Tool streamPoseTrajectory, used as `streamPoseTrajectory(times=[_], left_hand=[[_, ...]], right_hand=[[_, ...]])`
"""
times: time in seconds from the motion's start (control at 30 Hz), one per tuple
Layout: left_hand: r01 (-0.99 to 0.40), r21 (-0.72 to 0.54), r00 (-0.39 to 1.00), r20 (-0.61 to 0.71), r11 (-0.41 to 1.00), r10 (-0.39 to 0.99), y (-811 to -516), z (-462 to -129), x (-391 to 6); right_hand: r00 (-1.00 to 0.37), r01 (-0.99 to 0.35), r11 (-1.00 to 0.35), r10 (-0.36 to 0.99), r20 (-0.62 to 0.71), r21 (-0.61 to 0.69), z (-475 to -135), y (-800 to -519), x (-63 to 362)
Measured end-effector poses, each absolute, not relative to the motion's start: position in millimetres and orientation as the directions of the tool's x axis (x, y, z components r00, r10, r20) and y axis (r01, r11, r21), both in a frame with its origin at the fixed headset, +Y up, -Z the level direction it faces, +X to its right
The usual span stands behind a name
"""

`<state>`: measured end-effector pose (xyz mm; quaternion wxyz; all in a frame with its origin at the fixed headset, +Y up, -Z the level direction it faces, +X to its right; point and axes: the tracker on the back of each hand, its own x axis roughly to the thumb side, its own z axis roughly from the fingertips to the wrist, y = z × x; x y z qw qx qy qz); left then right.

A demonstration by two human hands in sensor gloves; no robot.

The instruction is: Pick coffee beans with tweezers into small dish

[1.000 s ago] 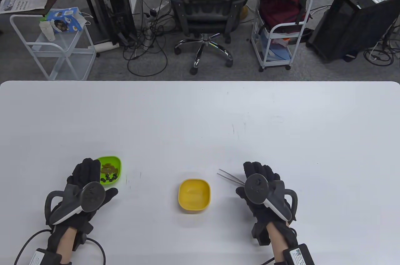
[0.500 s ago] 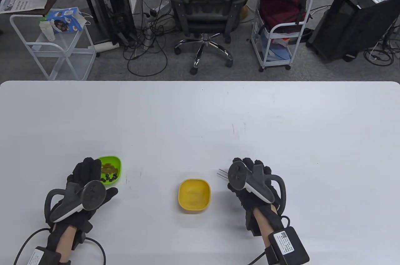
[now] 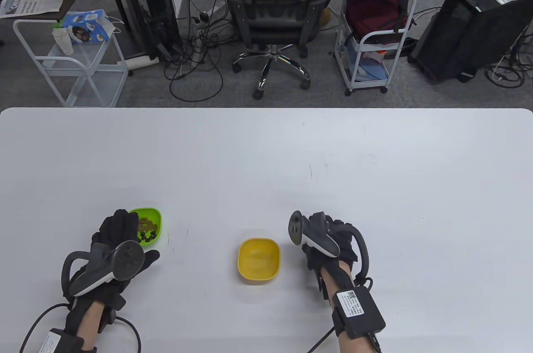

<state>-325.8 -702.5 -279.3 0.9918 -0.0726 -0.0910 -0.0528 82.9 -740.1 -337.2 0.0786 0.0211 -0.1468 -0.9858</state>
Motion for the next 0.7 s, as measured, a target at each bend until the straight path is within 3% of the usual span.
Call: streamPoseTrajectory(times=[0.43, 0.7], left_hand=[[0.118, -0.139, 0.977, 0.192, 0.983, -0.09, -702, -278, -328], [0.143, -0.144, 0.976, 0.187, 0.979, -0.115, -702, -278, -327]], right_hand=[[-0.967, 0.229, -0.93, -0.25, -0.039, 0.286, -345, -755, 79], [-0.954, 0.279, -0.937, -0.295, -0.046, 0.212, -346, -756, 77]])
